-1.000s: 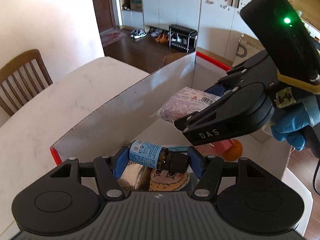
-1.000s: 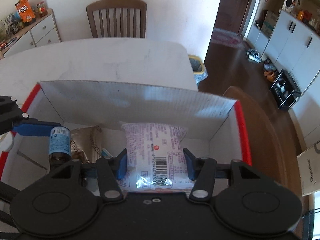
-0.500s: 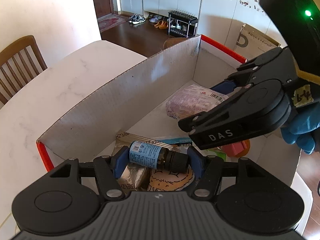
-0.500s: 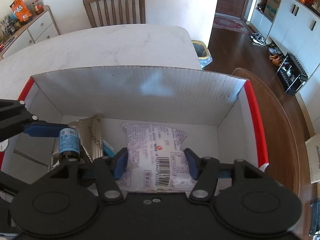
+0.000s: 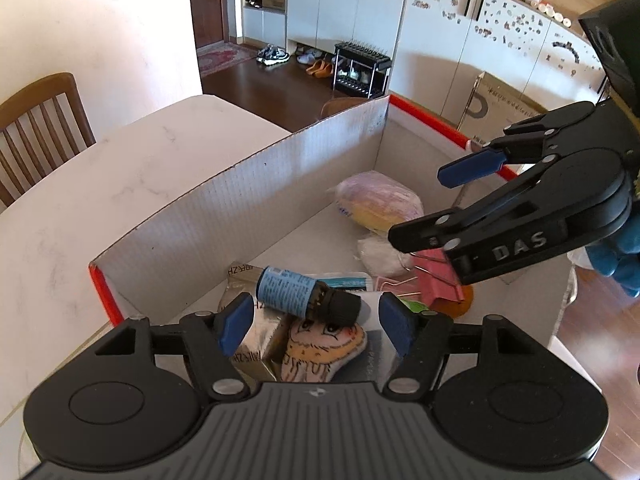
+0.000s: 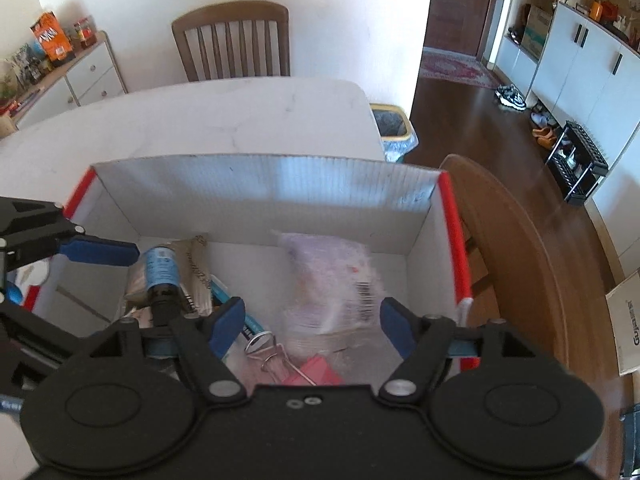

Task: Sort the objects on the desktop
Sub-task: 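Lower the bottle and bread bag into the box and open both tools, then withdraw both tools up and away from the filled box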

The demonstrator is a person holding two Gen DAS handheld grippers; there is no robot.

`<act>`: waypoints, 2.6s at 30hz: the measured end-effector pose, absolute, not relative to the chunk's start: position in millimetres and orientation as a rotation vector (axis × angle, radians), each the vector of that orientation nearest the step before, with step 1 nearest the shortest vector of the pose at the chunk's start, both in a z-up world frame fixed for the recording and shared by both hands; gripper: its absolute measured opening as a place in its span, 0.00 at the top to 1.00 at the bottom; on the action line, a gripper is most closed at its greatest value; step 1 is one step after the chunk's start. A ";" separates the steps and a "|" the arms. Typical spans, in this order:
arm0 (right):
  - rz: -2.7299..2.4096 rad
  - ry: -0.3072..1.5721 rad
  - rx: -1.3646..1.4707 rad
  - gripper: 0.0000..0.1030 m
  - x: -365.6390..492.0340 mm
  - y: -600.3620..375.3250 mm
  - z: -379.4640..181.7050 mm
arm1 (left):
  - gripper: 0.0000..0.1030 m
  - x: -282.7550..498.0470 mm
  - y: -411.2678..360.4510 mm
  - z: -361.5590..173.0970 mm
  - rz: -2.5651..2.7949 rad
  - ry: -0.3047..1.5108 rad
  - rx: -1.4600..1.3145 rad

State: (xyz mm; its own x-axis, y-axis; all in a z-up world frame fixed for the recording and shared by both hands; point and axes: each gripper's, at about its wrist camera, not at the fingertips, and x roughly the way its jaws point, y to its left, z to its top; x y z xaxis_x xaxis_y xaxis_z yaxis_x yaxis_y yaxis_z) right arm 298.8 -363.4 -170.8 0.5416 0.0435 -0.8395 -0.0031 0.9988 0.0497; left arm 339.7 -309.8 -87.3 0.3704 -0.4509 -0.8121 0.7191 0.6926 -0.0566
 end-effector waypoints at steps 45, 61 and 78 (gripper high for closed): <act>0.127 0.738 0.073 0.02 162.7 -311.6 -99.0 | 0.01 226.6 -218.0 -36.1 -0.585 0.722 0.146; 0.100 0.639 0.097 0.01 133.8 -300.7 -97.4 | 0.01 213.4 -205.4 -33.7 -0.455 0.737 0.125; 0.064 0.652 0.124 0.01 123.8 -298.3 -105.2 | 0.01 207.9 -207.3 -38.8 -0.460 0.797 0.120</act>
